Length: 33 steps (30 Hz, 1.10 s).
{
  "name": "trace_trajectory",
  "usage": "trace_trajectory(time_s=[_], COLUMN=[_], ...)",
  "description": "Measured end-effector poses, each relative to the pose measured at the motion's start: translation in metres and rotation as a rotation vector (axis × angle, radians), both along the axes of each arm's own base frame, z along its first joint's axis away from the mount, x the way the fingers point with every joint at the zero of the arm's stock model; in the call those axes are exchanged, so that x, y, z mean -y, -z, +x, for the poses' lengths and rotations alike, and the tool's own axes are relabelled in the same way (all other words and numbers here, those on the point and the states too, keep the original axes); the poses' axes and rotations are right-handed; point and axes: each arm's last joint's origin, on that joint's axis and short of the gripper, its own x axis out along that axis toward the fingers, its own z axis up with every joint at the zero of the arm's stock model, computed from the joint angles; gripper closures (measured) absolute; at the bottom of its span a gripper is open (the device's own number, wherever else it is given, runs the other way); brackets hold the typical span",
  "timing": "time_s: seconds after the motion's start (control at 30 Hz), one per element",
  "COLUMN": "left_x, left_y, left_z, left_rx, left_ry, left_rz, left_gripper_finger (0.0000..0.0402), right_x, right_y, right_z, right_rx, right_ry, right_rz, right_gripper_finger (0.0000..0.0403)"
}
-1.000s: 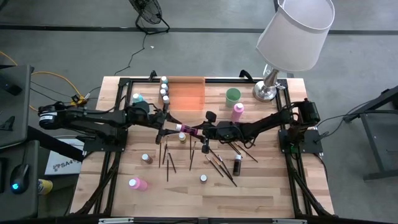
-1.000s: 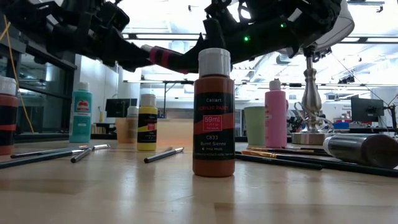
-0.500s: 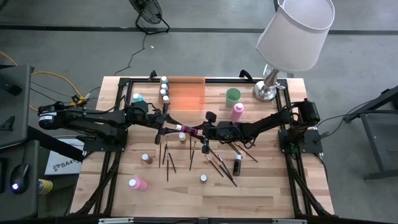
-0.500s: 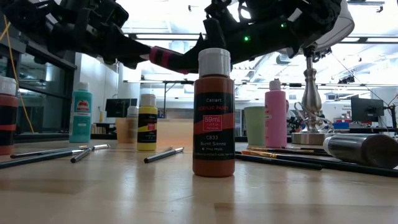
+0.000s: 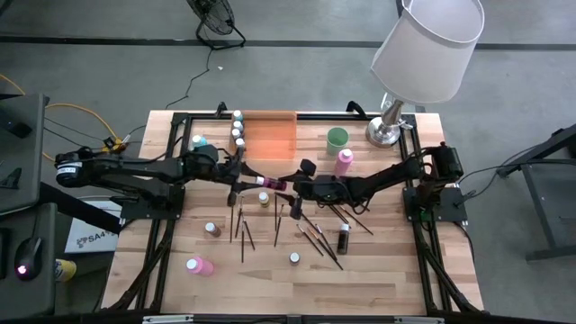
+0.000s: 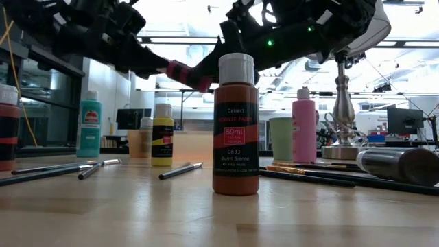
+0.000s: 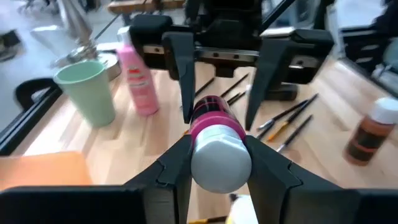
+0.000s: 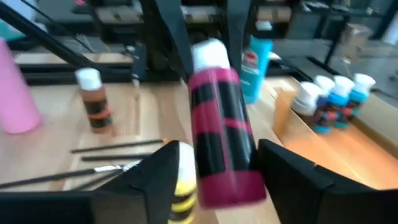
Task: Pick & Place Paint Supplies
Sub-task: Put the small pink paint bottle into the orange bin
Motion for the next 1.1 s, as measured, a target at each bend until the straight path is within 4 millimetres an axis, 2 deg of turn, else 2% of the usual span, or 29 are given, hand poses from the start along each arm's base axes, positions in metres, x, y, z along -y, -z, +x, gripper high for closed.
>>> trace_trajectory(time_s=[0.17,0.43,0.53,0.63,0.9,1.1], left_x=[-0.005,-0.017,-0.029,-0.05,-0.122,-0.166], left_y=[-0.022,-0.08,-0.094,-0.103,-0.102,-0.079], left_z=[0.007,0.013,0.018,0.026,0.039,0.047], left_rx=[-0.117,-0.368,-0.481,-0.584,-0.854,-0.96], left_ry=[-0.107,-0.375,-0.415,-0.44,-0.435,-0.428], left_rz=[0.032,0.199,0.246,0.244,0.137,0.103], left_gripper_finger=[0.0287,0.0287,0.0287,0.0287,0.0287,0.0287], right_x=[0.003,0.001,0.002,0.001,-0.004,-0.004], right_y=[0.007,0.008,0.008,0.008,0.008,0.008], right_z=[-0.003,-0.003,-0.003,-0.003,-0.003,-0.003], right_rx=[-0.062,-0.067,-0.068,-0.067,-0.066,-0.066], right_ry=[0.094,0.076,0.084,0.083,0.072,0.071], right_rz=[0.012,0.063,0.062,0.066,0.065,0.064], right_gripper_finger=[0.0145,0.0118,0.0117,0.0117,0.0117,0.0117])
